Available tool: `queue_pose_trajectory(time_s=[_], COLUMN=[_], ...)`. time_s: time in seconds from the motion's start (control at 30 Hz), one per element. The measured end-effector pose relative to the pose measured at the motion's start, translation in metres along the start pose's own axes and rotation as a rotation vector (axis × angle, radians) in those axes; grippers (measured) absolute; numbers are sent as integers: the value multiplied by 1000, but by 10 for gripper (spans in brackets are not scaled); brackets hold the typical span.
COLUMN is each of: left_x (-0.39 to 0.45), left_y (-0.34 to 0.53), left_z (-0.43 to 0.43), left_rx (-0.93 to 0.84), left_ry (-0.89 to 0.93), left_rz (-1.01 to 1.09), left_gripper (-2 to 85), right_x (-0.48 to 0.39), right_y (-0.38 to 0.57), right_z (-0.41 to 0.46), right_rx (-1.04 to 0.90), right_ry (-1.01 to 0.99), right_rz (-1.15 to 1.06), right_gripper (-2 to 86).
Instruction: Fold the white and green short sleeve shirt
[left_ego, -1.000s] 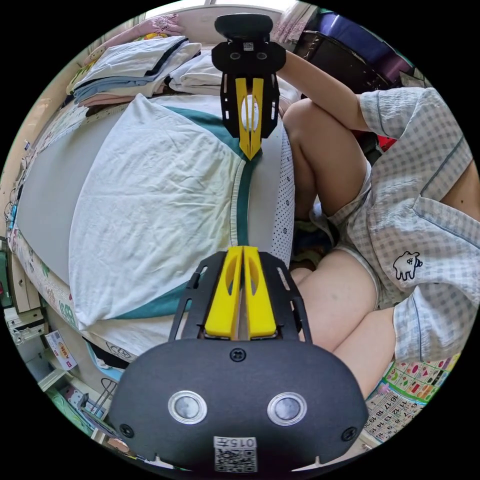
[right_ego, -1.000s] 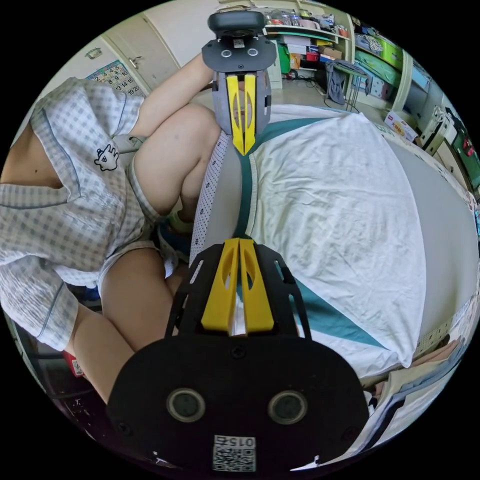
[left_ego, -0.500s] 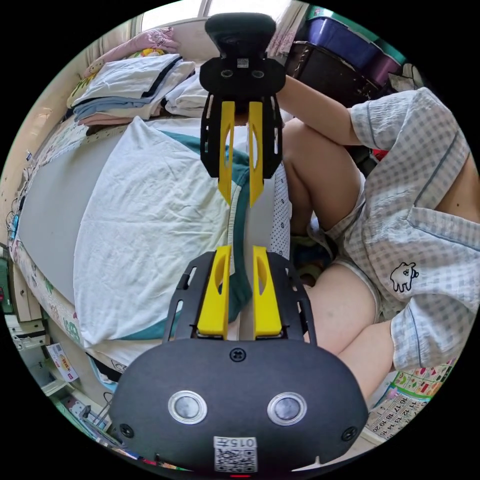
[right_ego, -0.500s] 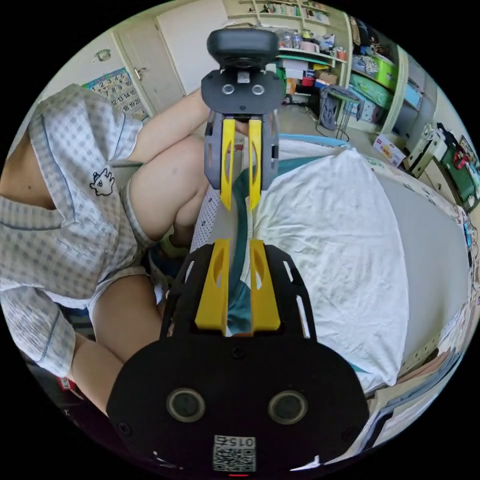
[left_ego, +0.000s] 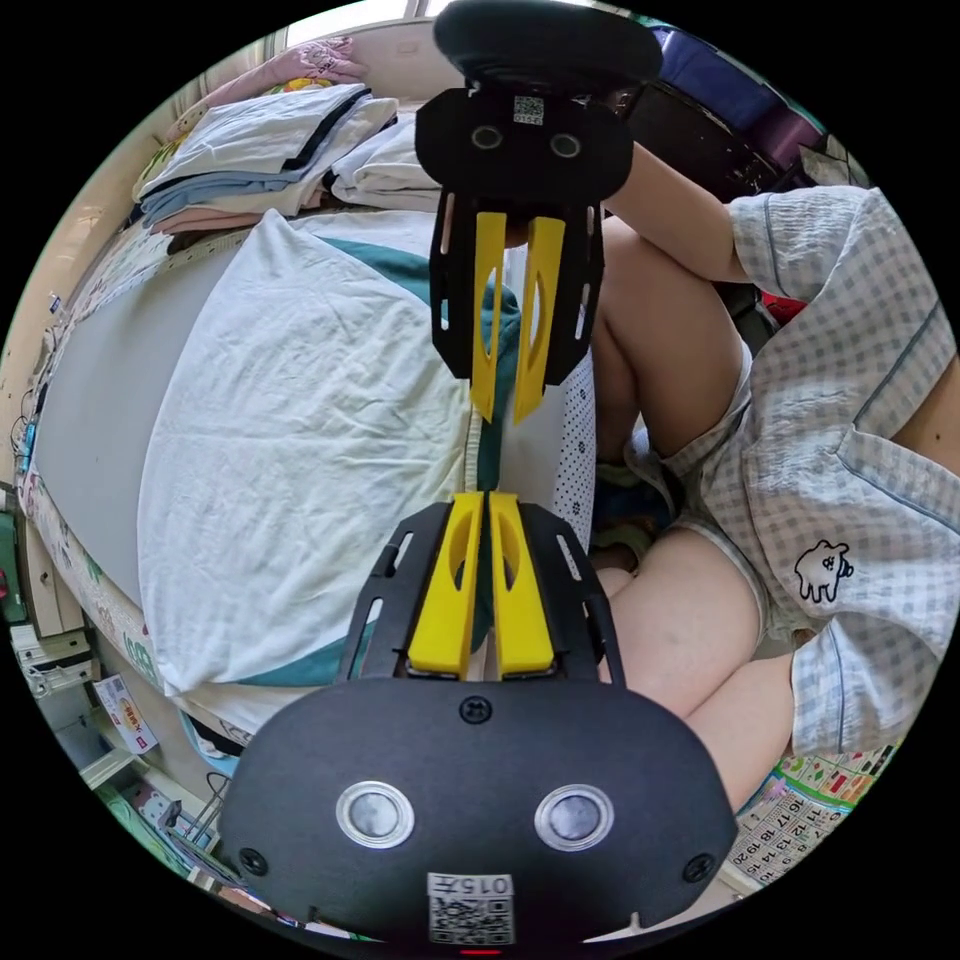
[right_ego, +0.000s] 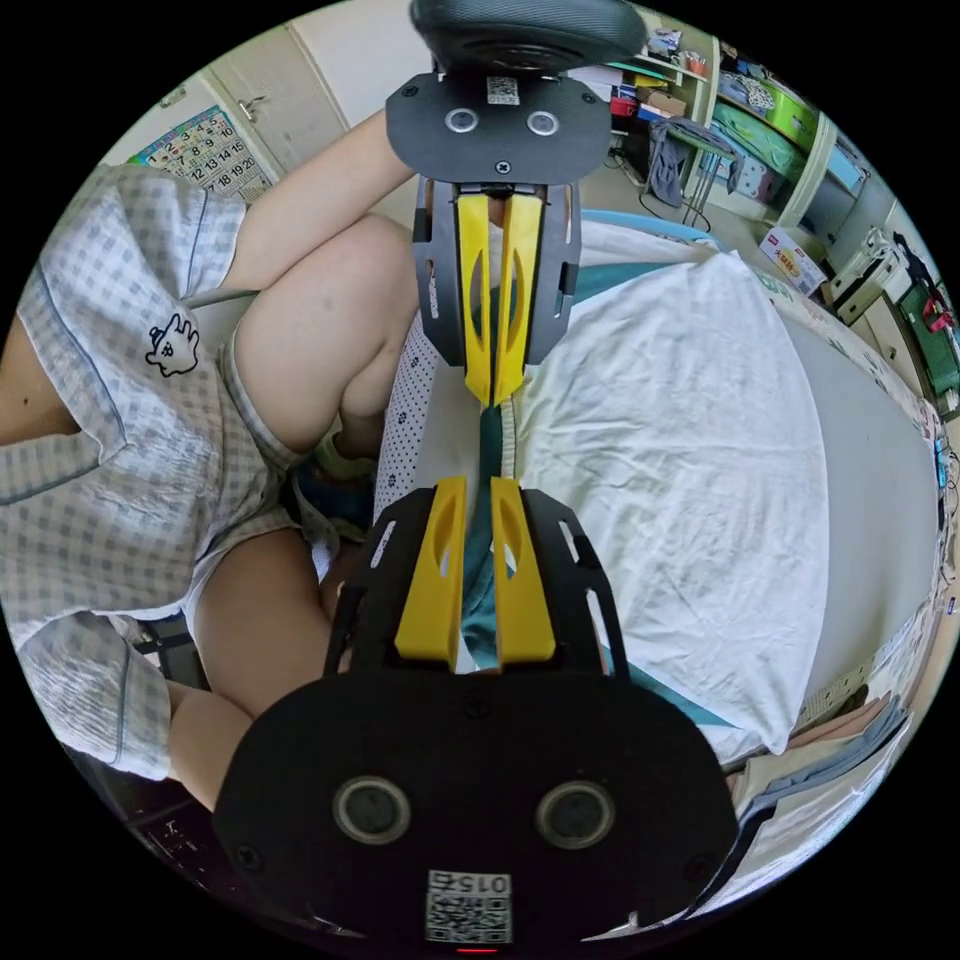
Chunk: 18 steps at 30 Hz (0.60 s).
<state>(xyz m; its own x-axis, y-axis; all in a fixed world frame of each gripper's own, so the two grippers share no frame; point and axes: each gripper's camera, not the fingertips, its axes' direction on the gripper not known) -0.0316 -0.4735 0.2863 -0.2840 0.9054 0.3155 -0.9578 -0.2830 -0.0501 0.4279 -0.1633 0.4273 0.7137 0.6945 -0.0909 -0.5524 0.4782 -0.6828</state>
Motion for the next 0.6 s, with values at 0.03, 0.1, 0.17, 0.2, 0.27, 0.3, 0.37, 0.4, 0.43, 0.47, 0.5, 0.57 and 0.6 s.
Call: queue_pose_trajectory(time_s=[0.03, 0.1, 0.17, 0.2, 0.27, 0.3, 0.37, 0.4, 0.43, 0.47, 0.5, 0.57, 0.6], left_x=[0, 4, 5, 5, 3, 2, 0, -1, -1, -1, -1, 0, 0], left_y=[0, 0, 1, 1, 2, 1, -1, -2, -2, -2, -1, 0, 0], left_z=[-1, -2, -7, -9, -12, -11, -5, -5, -6, -6, -6, -6, -6], left_rx=[-2, -6, 3, 8, 27, 23, -5, -8, -10, -8, -7, -3, -3], left_ry=[-3, -19, -33, -35, -39, -39, -25, -21, -17, -18, -18, -3, 3], left_rz=[3, 19, 14, 8, -1, -3, -11, -14, -15, -13, -13, -5, -1], left_gripper=[6, 6, 7, 8, 12, 13, 18, 19, 21, 25, 27, 42, 42], right_x=[-2, -4, -9, -10, -16, -18, -23, -24, -28, -31, -33, -41, -43], right_y=[2, 5, 8, 8, 9, 9, 11, 11, 12, 13, 14, 15, 15], right_z=[-7, -17, -28, -30, -38, -40, -46, -48, -51, -54, -55, -60, -61], right_rx=[-18, -29, -41, -45, -61, -65, -77, -79, -83, -87, -88, -99, -101], right_ry=[7, 24, 37, 39, 57, 63, 94, 98, 106, 116, 121, 146, 149], right_rz=[5, 15, 15, 13, 10, 11, 15, 14, 11, 7, 4, -10, -15], right_gripper=[50, 51, 53, 53, 50, 49, 39, 39, 39, 40, 40, 45, 47])
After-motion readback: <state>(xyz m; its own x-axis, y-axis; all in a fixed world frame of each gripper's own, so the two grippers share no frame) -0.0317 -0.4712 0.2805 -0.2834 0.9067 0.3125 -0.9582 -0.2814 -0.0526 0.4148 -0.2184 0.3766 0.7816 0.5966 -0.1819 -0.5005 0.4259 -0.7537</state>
